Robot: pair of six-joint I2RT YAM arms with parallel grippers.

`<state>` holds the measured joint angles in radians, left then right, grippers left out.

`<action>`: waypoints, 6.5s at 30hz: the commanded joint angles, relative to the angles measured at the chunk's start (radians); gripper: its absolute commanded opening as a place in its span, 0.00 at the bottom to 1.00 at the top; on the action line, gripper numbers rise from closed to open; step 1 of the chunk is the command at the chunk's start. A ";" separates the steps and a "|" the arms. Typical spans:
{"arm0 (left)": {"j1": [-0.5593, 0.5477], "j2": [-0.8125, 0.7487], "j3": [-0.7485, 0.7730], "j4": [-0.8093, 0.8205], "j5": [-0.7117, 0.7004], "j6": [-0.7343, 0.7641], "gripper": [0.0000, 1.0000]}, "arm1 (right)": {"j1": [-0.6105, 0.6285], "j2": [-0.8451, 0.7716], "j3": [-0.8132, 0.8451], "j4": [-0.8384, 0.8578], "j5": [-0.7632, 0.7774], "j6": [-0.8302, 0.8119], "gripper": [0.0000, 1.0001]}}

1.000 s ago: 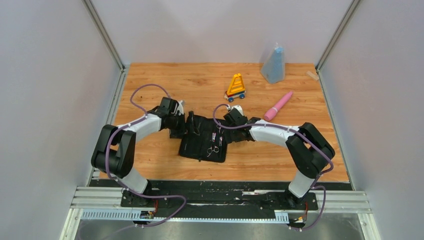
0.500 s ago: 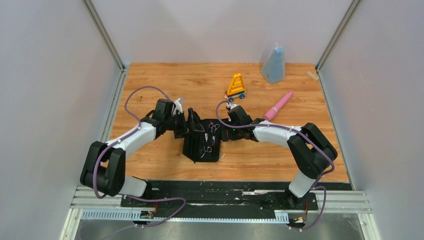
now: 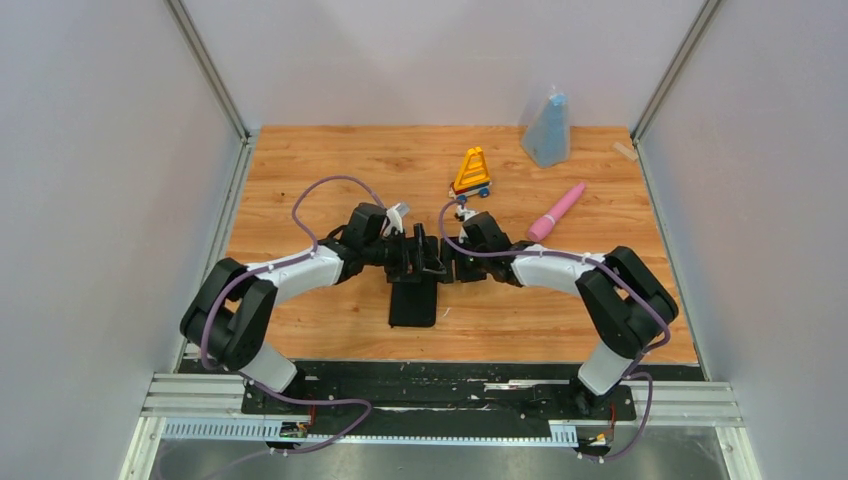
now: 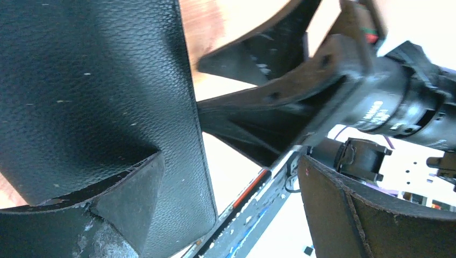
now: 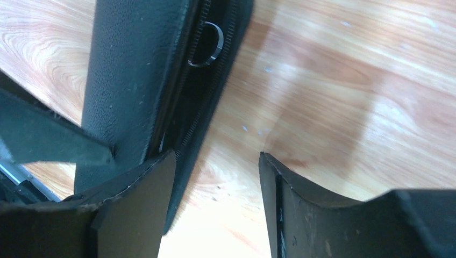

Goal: Sort the hair-cutting tools

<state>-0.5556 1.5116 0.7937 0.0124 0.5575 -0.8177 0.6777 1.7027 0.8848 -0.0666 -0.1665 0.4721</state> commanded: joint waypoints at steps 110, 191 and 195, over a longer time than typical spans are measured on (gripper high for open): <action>0.139 0.020 -0.171 -0.058 -0.198 -0.080 0.00 | -0.079 -0.180 -0.142 0.001 -0.155 0.123 0.40; 0.085 -0.295 -0.422 0.250 -0.364 -0.486 1.00 | 0.170 -0.151 -0.047 -0.045 -0.152 0.090 0.00; 0.029 -0.215 -0.435 0.362 -0.349 -0.538 1.00 | 0.169 -0.159 -0.026 -0.048 -0.164 0.096 0.00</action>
<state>-0.4824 1.2377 0.3717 0.2447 0.2005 -1.2911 0.8474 1.5539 0.8036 -0.1402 -0.2951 0.5739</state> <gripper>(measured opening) 0.995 0.029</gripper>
